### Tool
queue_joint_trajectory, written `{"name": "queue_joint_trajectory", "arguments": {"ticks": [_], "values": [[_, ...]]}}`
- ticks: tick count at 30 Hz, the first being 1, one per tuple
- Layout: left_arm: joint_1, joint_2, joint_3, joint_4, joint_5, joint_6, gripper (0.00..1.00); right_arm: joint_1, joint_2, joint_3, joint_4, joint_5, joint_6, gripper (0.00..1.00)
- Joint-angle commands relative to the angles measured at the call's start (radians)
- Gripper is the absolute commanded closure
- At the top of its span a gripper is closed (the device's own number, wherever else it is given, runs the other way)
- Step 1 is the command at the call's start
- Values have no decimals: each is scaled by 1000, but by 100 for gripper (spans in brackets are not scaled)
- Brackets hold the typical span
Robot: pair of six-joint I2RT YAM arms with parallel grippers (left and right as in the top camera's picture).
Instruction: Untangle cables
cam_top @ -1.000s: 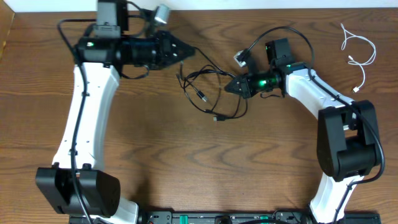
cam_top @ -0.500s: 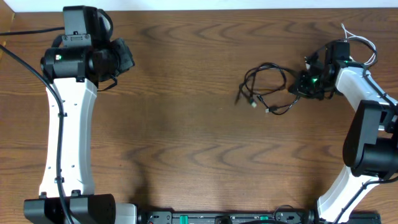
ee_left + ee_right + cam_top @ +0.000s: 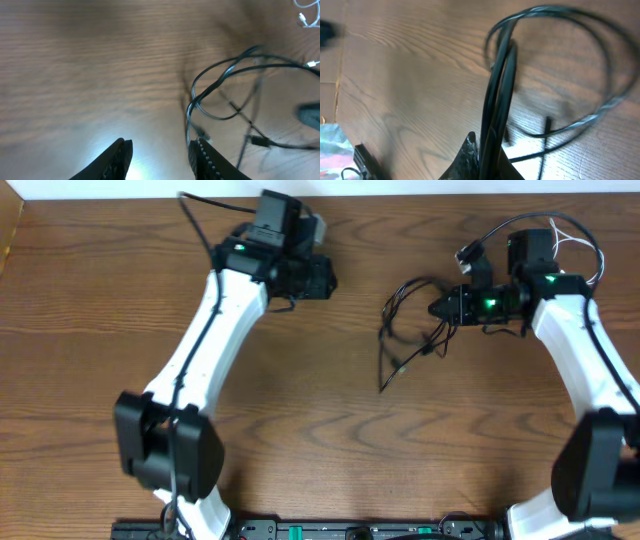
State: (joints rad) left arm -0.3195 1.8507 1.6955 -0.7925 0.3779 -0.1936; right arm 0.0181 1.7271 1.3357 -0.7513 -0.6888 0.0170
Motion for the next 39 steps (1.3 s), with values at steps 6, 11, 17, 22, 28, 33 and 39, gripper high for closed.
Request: {"name": "queue_joint_trajectory", "arguments": {"ticks": [6,11,17,22,28,33,39], "values": [[-117,175,6,167,155,-43,59,15,-47,5,0,-28,35,99],[-147,192,-11,325,212,-40,57,25,-47,5,0,-28,34,99],[-176,278,-11,406,259,-47,55,25,-47,5,-1,-28,34,99],[-200,322,-11,475,258,-55,56,29,-47,5,-5,-29,34,99],[-240,388,-11,565,118,-123,56,31,-47,5,-10,-29,34,99],[-247,411,-11,575,88,-126,61,31,-47,5,-16,-29,30,99],[-209,400,-11,528,89,-126,93,21,-47,5,-21,146,159,99]]}}
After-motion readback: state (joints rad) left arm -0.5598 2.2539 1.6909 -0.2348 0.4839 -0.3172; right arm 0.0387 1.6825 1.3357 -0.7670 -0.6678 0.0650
